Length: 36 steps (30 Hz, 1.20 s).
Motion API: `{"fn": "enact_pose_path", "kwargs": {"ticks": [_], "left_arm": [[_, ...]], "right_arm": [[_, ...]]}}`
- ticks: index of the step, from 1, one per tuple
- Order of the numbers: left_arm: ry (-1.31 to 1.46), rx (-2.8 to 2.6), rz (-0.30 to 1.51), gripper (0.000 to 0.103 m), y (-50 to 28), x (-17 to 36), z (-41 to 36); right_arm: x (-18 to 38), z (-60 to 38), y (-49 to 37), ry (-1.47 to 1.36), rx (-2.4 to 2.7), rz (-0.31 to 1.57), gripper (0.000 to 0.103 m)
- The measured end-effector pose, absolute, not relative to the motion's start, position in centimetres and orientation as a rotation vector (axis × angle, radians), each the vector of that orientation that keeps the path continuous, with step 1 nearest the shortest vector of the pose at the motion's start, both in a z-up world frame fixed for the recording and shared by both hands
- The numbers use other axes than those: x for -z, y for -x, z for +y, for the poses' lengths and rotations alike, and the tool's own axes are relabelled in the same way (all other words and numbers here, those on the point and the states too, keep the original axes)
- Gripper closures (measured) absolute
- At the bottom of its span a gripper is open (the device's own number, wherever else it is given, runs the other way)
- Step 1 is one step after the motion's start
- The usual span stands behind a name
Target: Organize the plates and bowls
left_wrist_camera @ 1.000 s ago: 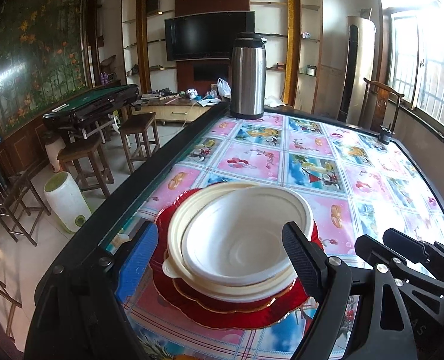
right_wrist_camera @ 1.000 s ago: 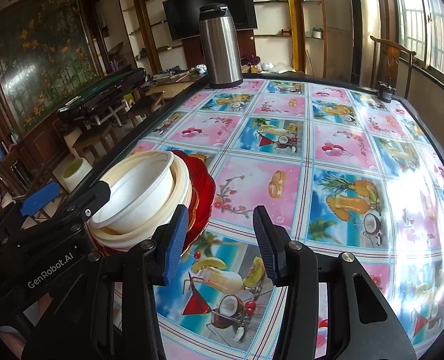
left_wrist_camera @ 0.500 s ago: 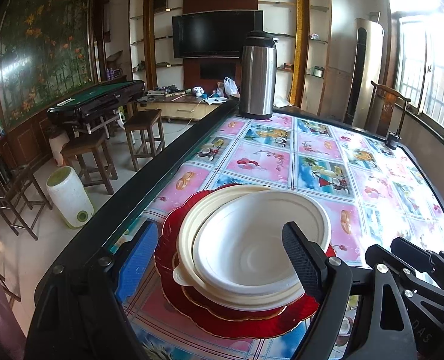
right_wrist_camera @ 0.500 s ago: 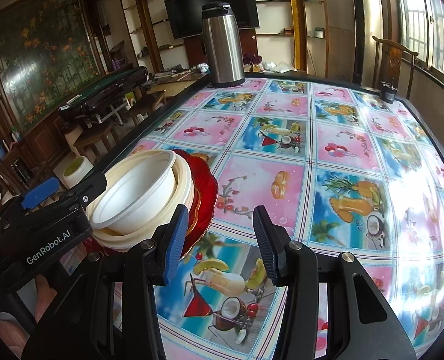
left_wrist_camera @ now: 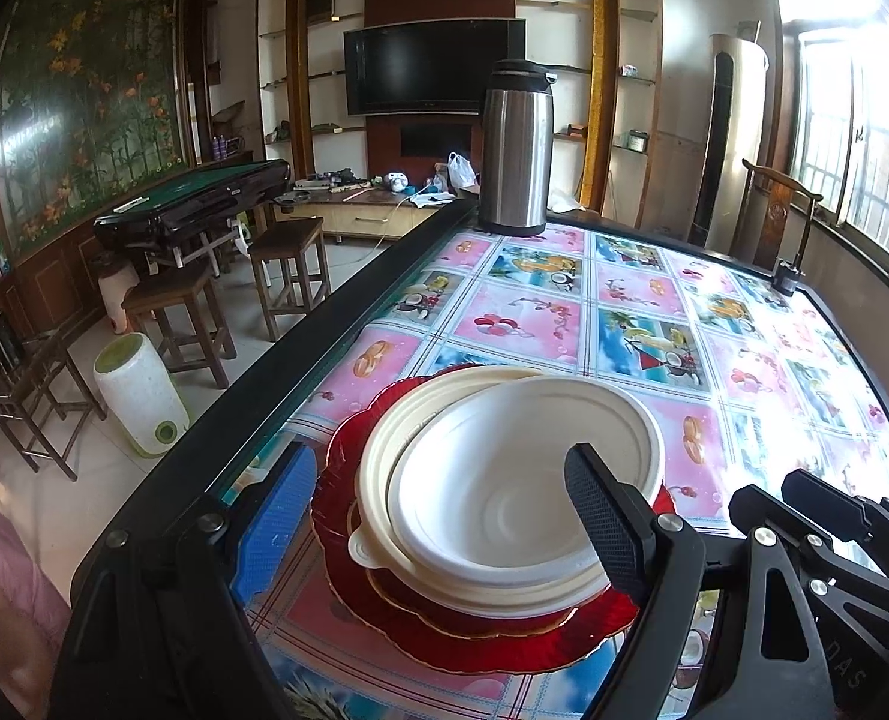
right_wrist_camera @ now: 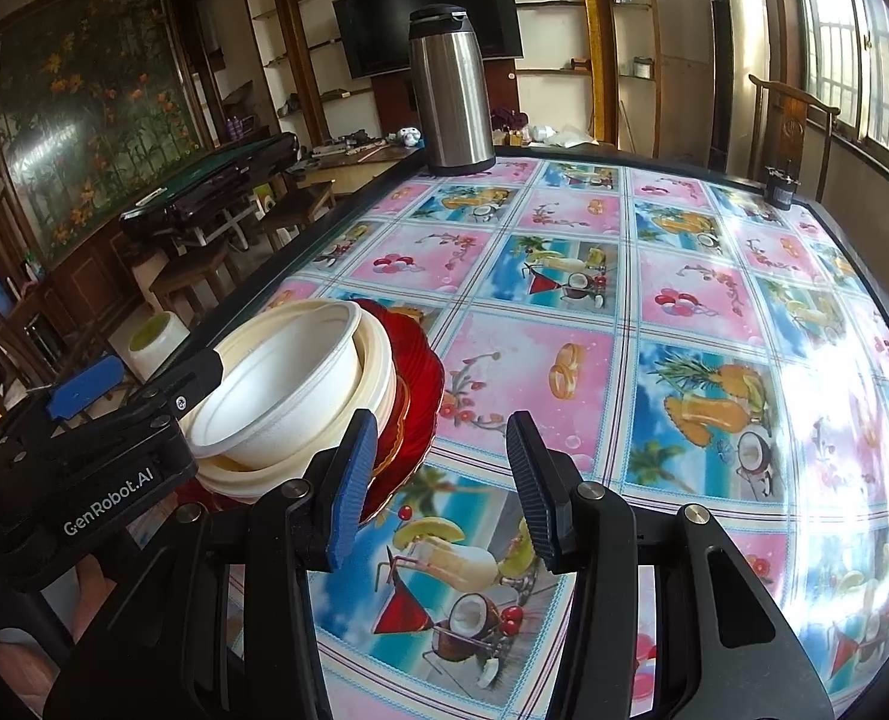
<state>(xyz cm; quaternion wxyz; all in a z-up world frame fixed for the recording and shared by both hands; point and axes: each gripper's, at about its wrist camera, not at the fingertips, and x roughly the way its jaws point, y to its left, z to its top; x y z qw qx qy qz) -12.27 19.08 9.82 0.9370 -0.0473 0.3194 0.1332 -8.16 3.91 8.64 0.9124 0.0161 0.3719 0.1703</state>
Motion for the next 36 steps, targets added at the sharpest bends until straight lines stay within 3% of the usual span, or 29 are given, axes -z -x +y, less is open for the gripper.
{"fn": "enact_pose_path", "kwargs": {"ticks": [36], "left_arm": [[0.089,-0.285,0.647,0.018,12.29,-9.87,19.6]], "right_arm": [[-8.52,4.56,7.97,-0.015,-0.37,0.767,0.058]]}}
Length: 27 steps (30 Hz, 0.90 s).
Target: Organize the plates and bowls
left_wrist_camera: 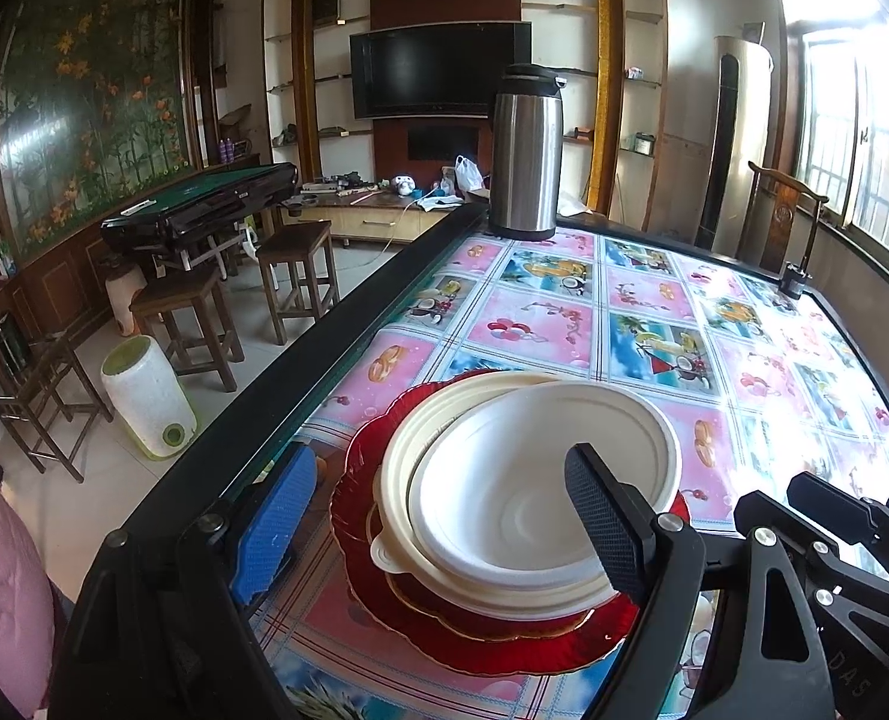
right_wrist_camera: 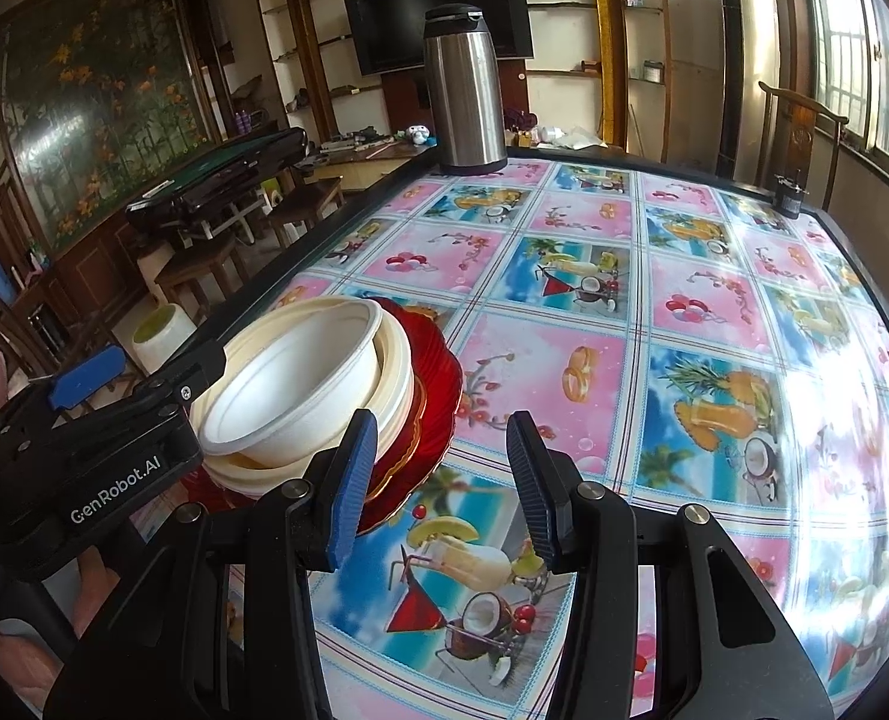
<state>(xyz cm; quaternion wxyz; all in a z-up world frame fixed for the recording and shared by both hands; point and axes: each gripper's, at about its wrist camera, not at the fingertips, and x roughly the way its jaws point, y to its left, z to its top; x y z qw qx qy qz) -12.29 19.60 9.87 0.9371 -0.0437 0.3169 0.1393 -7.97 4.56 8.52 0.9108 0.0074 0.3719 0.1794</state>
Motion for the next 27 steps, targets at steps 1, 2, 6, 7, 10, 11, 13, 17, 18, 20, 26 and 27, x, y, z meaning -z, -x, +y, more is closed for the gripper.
{"fn": "enact_pose_path", "kwargs": {"ticks": [1,2,6,7,10,11,13,17,18,20,26,27], "left_arm": [[0.089,-0.286,0.646,0.018,12.31,-9.9,19.58],[0.089,-0.286,0.646,0.018,12.31,-9.92,19.58],[0.09,-0.285,0.645,0.018,12.3,-9.93,19.59],[0.09,-0.286,0.644,0.018,12.3,-9.93,19.59],[0.089,-0.284,0.645,0.018,12.28,-9.91,19.53],[0.089,-0.285,0.646,0.018,12.24,-9.93,19.54],[0.09,-0.283,0.645,0.018,12.27,-9.94,19.56],[0.092,-0.282,0.651,0.018,12.08,-9.89,19.55],[0.094,-0.282,0.652,0.018,12.03,-9.89,19.59],[0.096,-0.279,0.657,0.018,11.9,-9.87,19.58],[0.1,-0.277,0.654,0.018,11.84,-9.82,19.74],[0.099,-0.278,0.653,0.018,11.88,-9.82,19.78]], "right_arm": [[-8.52,4.54,7.98,-0.014,-0.37,0.767,0.058],[-8.51,4.54,7.97,-0.014,-0.369,0.769,0.058],[-8.58,4.53,8.01,-0.015,-0.369,0.768,0.058],[-8.59,4.53,7.98,-0.014,-0.37,0.769,0.058],[-8.81,4.57,8.12,-0.012,-0.37,0.764,0.058],[-8.84,4.59,8.11,-0.011,-0.37,0.764,0.058],[-8.84,4.59,8.12,-0.013,-0.369,0.764,0.058],[-8.85,4.7,8.18,-0.009,-0.368,0.77,0.058],[-8.83,4.73,8.18,-0.01,-0.369,0.77,0.058],[-8.82,4.81,8.19,-0.009,-0.369,0.77,0.058],[-8.82,5.02,8.44,-0.004,-0.372,0.765,0.058],[-8.81,5.08,8.5,-0.003,-0.373,0.765,0.058]]}}
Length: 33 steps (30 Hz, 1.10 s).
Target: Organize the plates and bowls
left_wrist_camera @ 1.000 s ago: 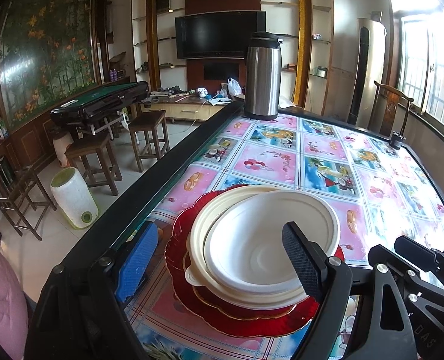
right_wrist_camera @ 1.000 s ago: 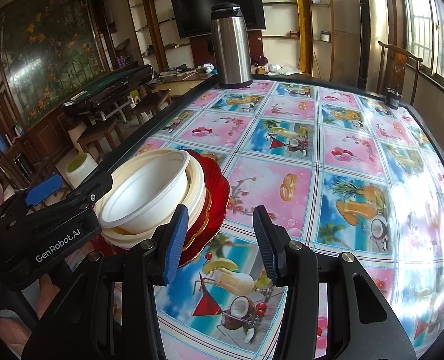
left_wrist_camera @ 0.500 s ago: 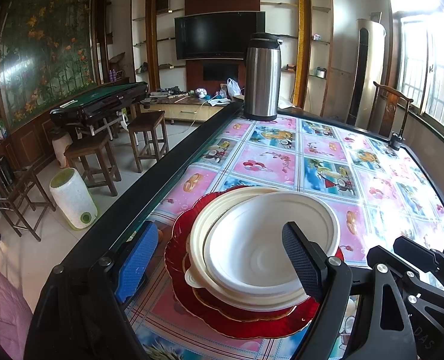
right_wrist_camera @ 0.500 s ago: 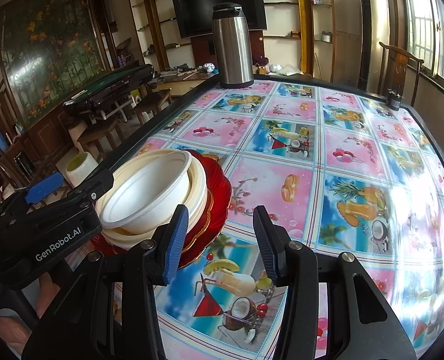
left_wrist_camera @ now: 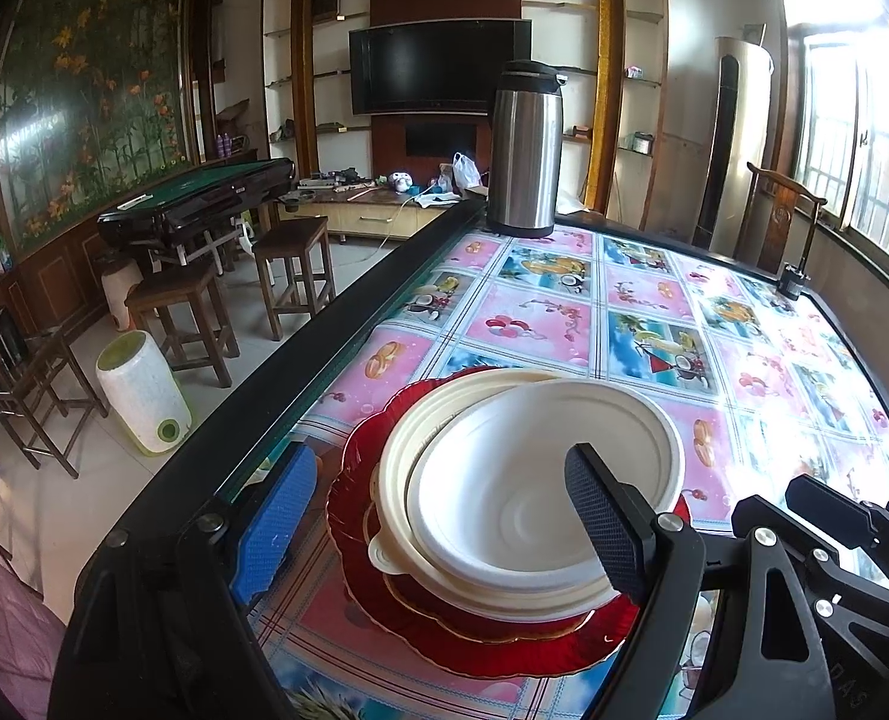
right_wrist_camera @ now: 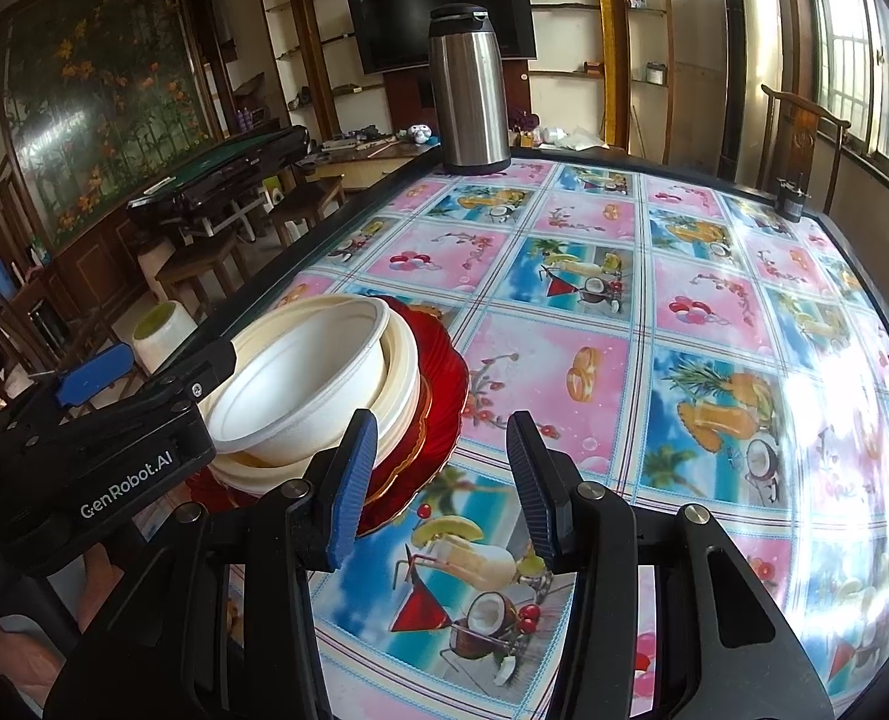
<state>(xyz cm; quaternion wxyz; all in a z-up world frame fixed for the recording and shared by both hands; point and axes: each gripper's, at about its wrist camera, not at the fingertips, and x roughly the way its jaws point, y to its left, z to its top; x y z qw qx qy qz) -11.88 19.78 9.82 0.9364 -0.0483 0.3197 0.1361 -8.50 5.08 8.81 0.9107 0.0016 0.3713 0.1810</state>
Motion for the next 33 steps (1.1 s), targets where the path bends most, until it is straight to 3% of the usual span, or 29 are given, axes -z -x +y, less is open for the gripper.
{"fn": "enact_pose_path", "kwargs": {"ticks": [33], "left_arm": [[0.103,-0.278,0.651,0.018,11.92,-10.05,19.96]], "right_arm": [[-9.12,5.31,8.64,-0.004,-0.381,0.767,0.058]]}}
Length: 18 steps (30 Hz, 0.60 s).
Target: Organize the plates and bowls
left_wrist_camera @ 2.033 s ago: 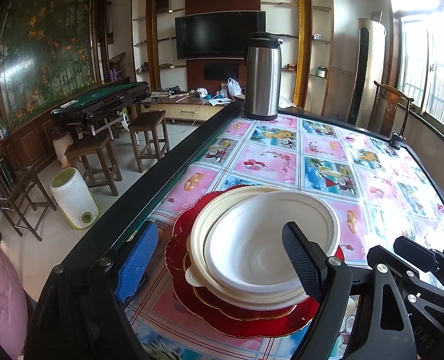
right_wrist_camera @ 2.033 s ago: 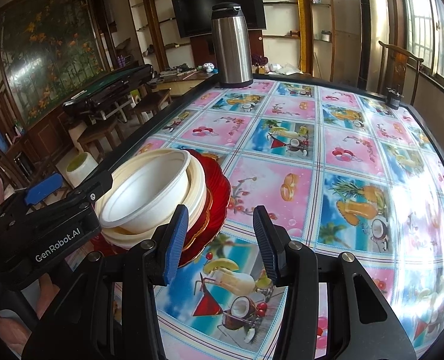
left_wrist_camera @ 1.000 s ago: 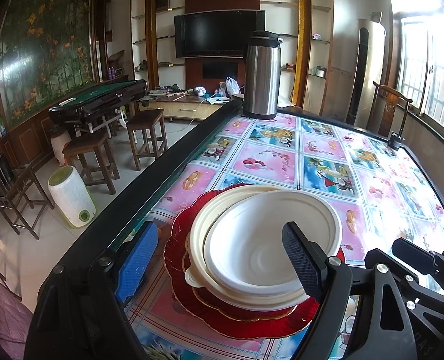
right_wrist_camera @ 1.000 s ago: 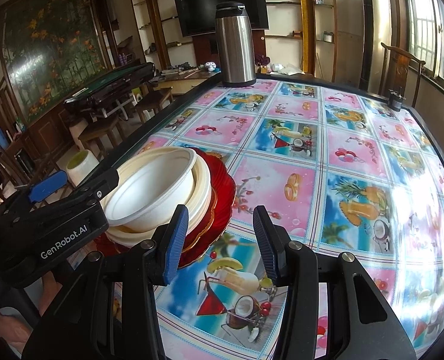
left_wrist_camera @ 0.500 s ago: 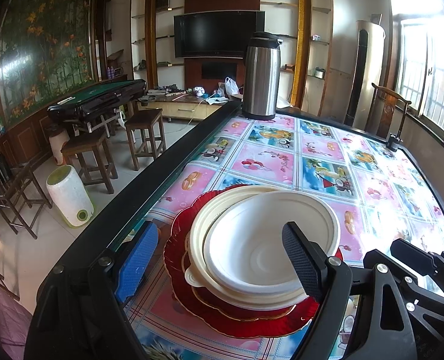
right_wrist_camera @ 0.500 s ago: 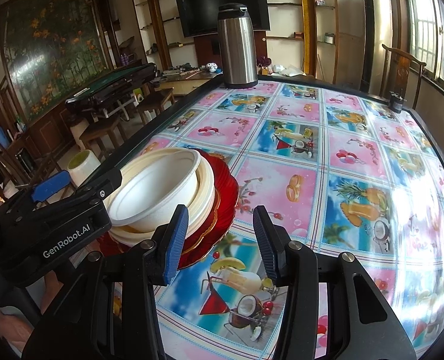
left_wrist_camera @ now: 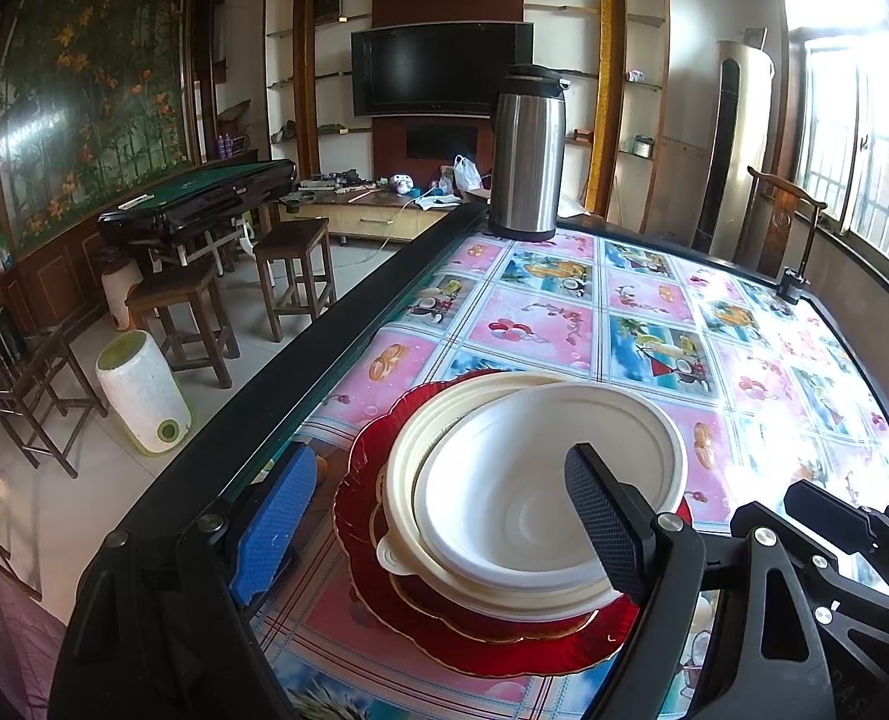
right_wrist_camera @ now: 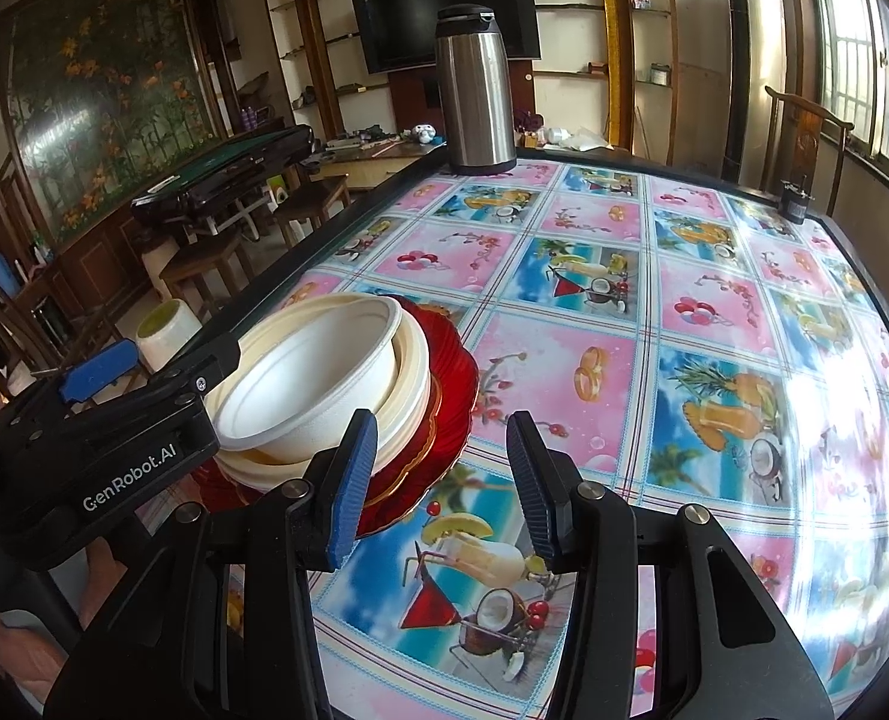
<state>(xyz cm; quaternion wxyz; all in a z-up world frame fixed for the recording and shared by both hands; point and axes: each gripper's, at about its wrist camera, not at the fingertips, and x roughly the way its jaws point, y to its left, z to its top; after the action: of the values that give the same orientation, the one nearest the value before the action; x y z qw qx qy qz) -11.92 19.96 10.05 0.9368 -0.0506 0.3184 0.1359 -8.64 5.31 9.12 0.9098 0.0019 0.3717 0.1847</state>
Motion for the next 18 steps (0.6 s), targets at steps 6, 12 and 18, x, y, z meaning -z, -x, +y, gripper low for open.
{"fn": "enact_pose_path", "kwargs": {"ticks": [6,12,18], "left_arm": [[0.107,-0.275,0.652,0.018,12.0,-10.08,20.08],[0.1,-0.267,0.643,0.018,12.22,-10.22,19.99],[0.099,-0.268,0.636,0.018,12.25,-10.39,19.99]], "right_arm": [[-9.04,5.24,8.74,-0.003,-0.38,0.768,0.058],[-9.01,5.25,8.81,-0.003,-0.378,0.77,0.058],[-9.07,5.2,8.76,0.003,-0.382,0.768,0.058]]}}
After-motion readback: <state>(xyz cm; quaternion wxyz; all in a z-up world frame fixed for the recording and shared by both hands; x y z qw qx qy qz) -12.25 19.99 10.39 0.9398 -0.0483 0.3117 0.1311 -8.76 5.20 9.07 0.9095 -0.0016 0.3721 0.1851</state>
